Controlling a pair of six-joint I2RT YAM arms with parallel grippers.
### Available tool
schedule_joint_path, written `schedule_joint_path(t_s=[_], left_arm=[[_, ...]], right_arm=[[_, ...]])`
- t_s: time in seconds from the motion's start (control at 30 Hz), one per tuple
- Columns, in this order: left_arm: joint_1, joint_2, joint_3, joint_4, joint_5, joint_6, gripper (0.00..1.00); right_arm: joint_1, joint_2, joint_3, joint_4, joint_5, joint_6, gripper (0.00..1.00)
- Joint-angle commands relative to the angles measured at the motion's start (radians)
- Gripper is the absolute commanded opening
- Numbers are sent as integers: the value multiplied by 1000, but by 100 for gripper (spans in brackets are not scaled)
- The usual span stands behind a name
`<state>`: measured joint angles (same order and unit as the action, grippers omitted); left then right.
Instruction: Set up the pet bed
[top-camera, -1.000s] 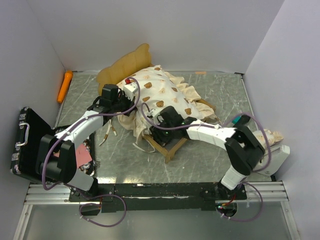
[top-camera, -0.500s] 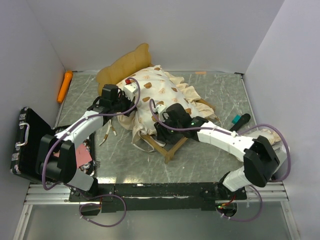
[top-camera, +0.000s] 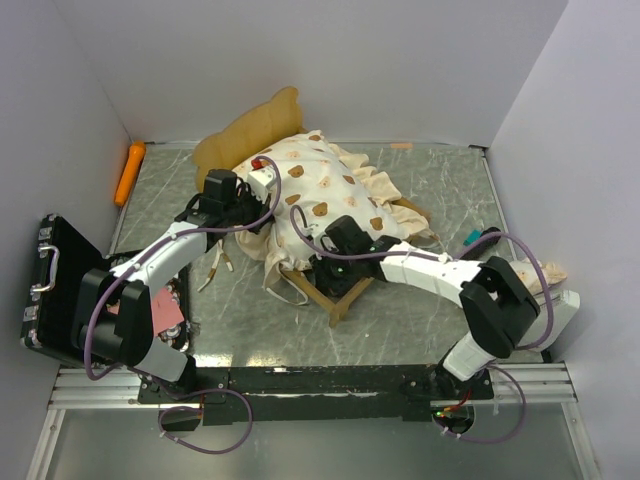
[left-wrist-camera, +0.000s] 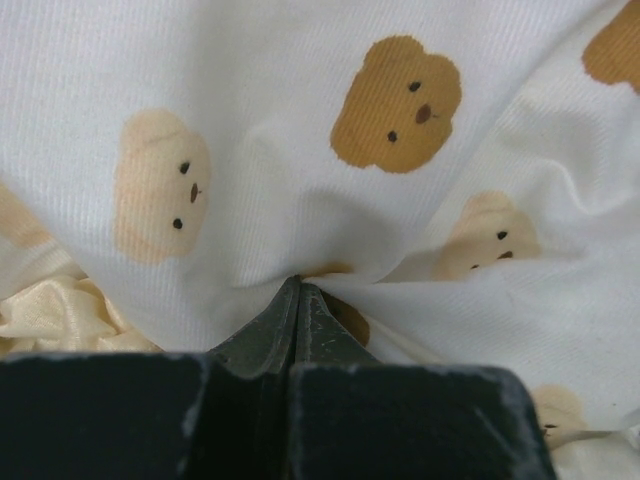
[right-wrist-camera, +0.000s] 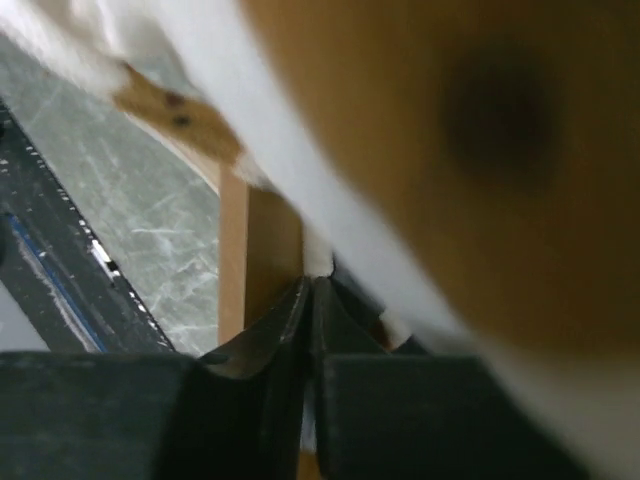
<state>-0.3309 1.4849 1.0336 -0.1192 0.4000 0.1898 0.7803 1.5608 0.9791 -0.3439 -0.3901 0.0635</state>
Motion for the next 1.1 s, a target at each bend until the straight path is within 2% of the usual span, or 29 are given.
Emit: schedule_joint_path(t_s=[0.0, 0.07, 0.2, 0.37, 0.53, 0.57, 0.63, 0.7, 0.73, 0.87, 1.07], left_arm=[[-3, -8, -13, 19, 10, 5, 1], [-3, -2, -10, 23, 8, 0, 1], [-2, 3, -4, 24, 23, -7, 1], [-3, 0, -1, 18, 25, -4, 1], [-5, -2, -1, 18, 19, -3, 1], [-3, -2, -1, 15, 19, -3, 1], [-5, 0, -1, 15, 19, 0, 1], [-3, -2, -1, 16, 13, 2, 1], [-5, -3, -3, 18, 11, 5, 1], [-3, -2, 0, 13, 11, 8, 1], [-5, 8, 8, 9, 19, 5, 1]], right_arm=[[10, 83, 29, 25, -148, 32, 4], [11, 140, 43, 36, -211, 10, 0], [-3, 290, 79, 20, -312, -39, 0], [-9, 419, 112, -12, -172, -34, 0], [-7, 400, 127, -64, 31, 12, 0], [-3, 384, 133, -85, 93, 21, 4], [17, 337, 142, -130, 192, 24, 19], [40, 256, 126, -130, 229, 33, 36], [51, 204, 113, -118, 227, 38, 41], [76, 56, 86, -69, 171, 45, 45], [76, -30, 89, -78, 111, -16, 48]])
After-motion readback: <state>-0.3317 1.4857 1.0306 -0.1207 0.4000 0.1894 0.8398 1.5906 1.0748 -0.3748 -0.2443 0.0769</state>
